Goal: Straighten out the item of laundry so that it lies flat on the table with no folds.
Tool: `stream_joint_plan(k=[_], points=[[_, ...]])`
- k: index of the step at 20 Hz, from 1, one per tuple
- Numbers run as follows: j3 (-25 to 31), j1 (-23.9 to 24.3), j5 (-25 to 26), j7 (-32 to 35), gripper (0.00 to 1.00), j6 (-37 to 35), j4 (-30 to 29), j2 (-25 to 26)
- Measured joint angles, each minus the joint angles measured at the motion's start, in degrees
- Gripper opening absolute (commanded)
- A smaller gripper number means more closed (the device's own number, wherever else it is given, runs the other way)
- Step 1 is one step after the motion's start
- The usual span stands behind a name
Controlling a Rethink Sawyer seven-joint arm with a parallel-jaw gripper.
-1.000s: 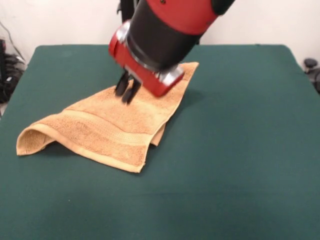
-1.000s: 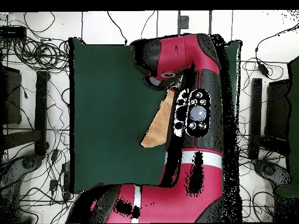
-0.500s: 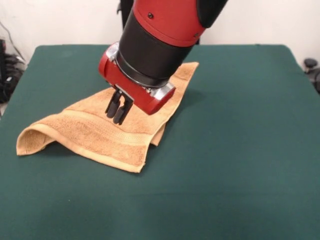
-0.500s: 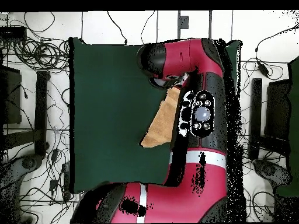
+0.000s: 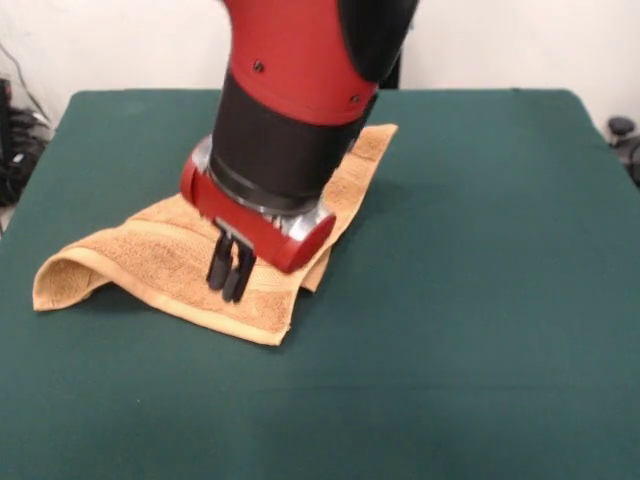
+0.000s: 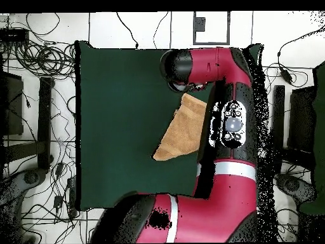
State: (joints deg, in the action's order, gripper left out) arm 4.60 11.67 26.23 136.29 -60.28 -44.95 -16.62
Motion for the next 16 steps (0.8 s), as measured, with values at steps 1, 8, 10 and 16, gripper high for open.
stream_joint_plan(k=[1,8,10,16], points=[[0.33,0.44,-0.42,0.0,0.0,2.12,-0.16,0.66],[0.73,1.62,-0.91,0.0,0.0,11.95,-1.38,4.09],[0.77,1.75,-1.61,0.0,0.0,14.79,-1.85,5.74],[1.38,1.77,-2.94,0.0,0.0,16.83,-2.84,8.15]])
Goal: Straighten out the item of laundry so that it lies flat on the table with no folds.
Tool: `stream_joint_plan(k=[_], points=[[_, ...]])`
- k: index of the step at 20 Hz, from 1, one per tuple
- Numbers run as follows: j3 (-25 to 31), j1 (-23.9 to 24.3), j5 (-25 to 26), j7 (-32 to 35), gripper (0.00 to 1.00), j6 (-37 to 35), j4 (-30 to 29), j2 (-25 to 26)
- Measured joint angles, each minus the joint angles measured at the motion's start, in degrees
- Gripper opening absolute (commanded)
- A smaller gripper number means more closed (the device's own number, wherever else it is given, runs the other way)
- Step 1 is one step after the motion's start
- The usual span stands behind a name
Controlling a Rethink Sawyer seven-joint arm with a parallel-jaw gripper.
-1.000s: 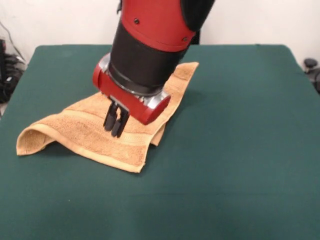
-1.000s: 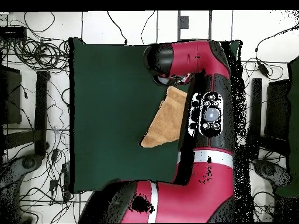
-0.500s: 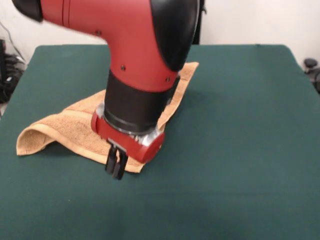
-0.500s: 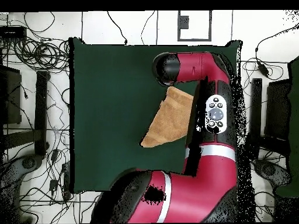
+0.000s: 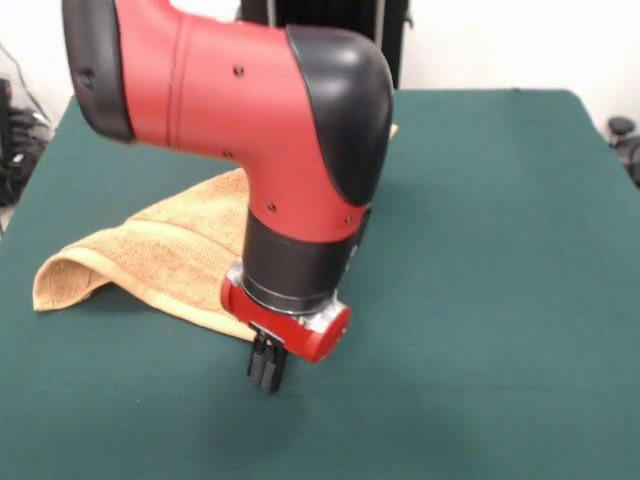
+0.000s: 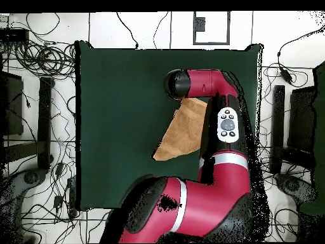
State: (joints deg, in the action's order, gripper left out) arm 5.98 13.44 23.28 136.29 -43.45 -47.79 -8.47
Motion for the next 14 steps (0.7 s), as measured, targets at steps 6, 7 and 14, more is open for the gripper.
stream_joint_plan(k=[6,7,14], points=[[1.45,0.84,-1.39,0.0,0.0,0.0,0.02,-0.11],[1.59,1.06,-1.64,0.0,0.0,0.0,0.0,-0.11],[2.24,1.84,-2.53,0.0,0.0,0.0,-0.21,-0.11]])
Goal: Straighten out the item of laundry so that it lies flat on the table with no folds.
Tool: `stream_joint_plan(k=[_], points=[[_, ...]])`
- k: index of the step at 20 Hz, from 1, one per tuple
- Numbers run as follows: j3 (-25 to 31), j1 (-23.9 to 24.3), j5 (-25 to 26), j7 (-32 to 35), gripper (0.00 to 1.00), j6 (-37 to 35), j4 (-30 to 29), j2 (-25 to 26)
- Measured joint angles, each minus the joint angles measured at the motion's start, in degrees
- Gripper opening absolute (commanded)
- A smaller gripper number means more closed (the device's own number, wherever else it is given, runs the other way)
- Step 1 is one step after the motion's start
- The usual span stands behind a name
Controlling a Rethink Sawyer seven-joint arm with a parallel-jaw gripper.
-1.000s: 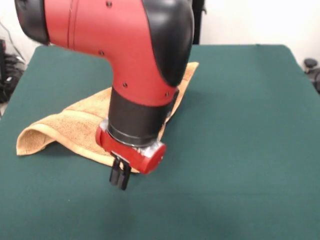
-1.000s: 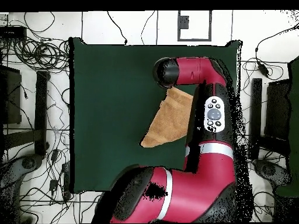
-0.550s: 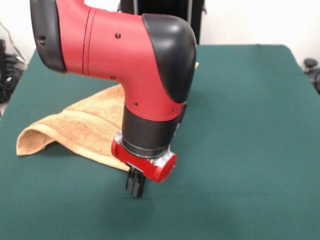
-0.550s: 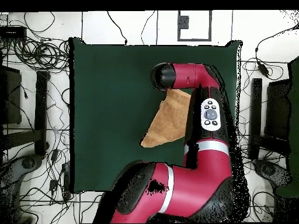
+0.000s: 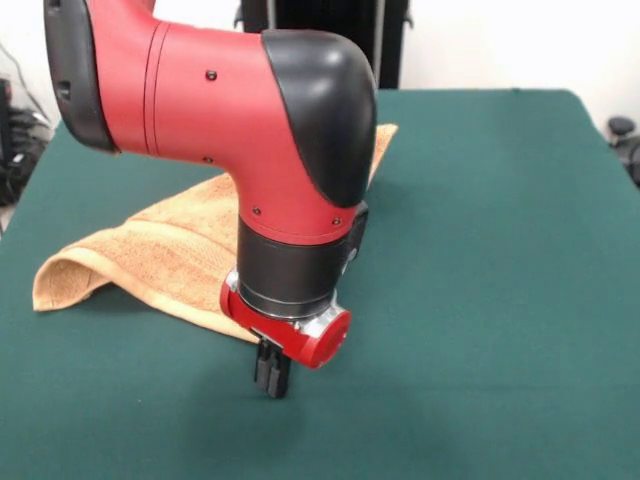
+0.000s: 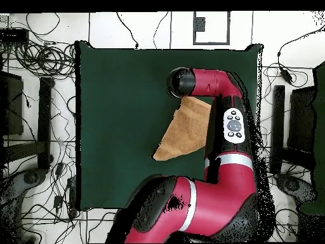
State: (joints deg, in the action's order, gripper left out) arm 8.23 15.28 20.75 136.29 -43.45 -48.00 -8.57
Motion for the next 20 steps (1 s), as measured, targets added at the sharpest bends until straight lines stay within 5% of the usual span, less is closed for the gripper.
stream_joint_plan(k=[1,2,20], points=[[-0.11,-0.14,0.07,0.0,0.0,0.0,0.01,-0.01],[-0.51,-0.49,0.18,0.0,1.0,0.0,0.0,-0.03],[-2.84,-5.34,-2.29,0.0,1.0,-3.75,0.01,0.05]])
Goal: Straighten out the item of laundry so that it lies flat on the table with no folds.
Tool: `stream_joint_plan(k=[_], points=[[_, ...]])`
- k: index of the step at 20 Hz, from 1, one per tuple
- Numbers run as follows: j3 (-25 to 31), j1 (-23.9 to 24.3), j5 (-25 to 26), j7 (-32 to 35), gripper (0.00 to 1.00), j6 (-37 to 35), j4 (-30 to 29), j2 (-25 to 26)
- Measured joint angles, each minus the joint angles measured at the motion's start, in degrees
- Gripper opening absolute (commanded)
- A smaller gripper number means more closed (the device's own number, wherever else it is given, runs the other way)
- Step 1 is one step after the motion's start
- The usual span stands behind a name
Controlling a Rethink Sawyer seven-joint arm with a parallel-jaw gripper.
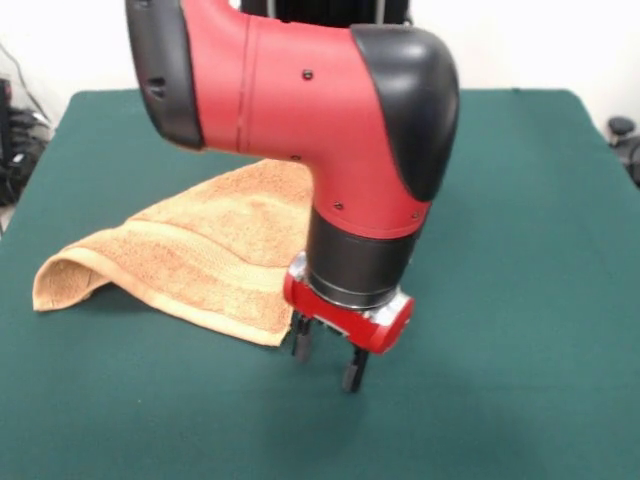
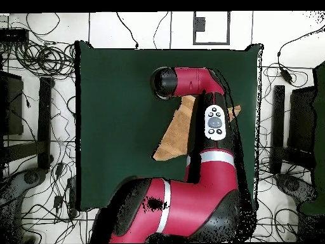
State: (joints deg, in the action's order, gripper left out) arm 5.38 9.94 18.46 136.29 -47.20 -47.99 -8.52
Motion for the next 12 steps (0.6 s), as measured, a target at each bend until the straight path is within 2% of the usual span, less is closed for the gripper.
stream_joint_plan(k=[8,12], points=[[-0.87,-1.65,-0.31,0.0,1.0,-6.11,0.67,0.27],[-2.78,-3.2,1.45,0.0,1.0,-11.96,1.39,0.57]])
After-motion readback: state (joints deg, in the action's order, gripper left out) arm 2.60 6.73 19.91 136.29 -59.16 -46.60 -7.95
